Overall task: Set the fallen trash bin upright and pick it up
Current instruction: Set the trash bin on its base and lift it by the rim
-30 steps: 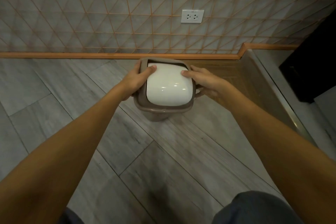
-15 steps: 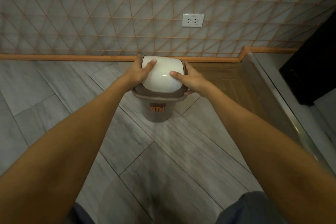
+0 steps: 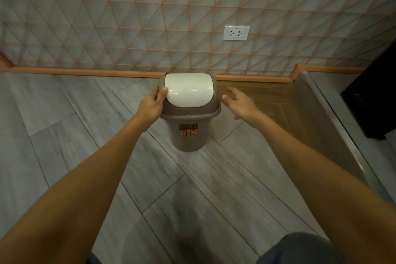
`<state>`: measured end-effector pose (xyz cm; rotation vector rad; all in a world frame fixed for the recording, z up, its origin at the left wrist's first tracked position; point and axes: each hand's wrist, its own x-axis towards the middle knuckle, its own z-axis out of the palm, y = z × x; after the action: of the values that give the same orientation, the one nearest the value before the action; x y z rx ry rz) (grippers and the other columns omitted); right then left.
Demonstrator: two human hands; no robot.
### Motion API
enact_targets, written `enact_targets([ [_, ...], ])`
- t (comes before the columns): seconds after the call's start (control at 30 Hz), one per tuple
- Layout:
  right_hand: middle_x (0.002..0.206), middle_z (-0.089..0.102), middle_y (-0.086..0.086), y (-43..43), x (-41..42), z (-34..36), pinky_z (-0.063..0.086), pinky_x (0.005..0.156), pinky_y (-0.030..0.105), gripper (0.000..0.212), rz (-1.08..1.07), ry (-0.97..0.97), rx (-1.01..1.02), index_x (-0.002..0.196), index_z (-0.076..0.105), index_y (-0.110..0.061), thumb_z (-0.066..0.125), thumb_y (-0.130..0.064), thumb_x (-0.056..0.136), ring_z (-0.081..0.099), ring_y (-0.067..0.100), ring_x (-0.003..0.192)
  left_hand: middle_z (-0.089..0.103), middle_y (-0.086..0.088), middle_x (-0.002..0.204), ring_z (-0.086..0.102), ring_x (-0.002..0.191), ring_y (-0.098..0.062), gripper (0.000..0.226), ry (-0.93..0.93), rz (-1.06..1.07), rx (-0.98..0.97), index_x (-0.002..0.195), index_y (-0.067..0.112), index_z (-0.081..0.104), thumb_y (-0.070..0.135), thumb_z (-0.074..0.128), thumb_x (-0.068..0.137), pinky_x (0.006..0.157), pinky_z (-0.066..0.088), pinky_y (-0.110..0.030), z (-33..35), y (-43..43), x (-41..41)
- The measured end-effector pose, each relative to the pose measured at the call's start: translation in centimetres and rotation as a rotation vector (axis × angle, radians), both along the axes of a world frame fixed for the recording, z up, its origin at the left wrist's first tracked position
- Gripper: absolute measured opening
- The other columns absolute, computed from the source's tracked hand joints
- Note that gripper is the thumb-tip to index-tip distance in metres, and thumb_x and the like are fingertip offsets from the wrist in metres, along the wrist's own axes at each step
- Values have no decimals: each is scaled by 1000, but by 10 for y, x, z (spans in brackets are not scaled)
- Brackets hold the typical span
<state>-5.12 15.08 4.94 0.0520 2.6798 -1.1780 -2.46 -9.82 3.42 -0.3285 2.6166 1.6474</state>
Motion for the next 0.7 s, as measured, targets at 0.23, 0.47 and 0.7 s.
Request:
enact_targets([
  [0.23, 137, 53, 13, 1, -1, -17, 48, 99, 53, 53, 78, 6, -16, 146, 35, -20, 53, -22, 96, 51, 31, 125, 50, -7, 135, 46, 127, -28, 51, 27, 128, 71, 145, 21, 38, 45, 27, 101, 100, 43, -46, -15, 5, 11],
  [0.47, 139, 53, 15, -1, -5, -23, 48, 94, 32, 52, 23, 78, -19, 143, 40, -14, 52, -8, 93, 56, 23, 109, 55, -19, 133, 62, 111, -31, 55, -217, 391, 249, 148, 12, 28, 16, 49, 97, 92, 53, -48, -33, 17, 15],
  [0.7, 142, 52, 11, -9, 5, -17, 38, 105, 33, 54, 117, 62, -37, 141, 41, -9, 60, -9, 90, 46, 28, 132, 53, -23, 136, 62, 111, -34, 62, -237, 416, 326, 150, 12, 22, 5, 50, 96, 93, 52, -45, -28, 28, 15],
])
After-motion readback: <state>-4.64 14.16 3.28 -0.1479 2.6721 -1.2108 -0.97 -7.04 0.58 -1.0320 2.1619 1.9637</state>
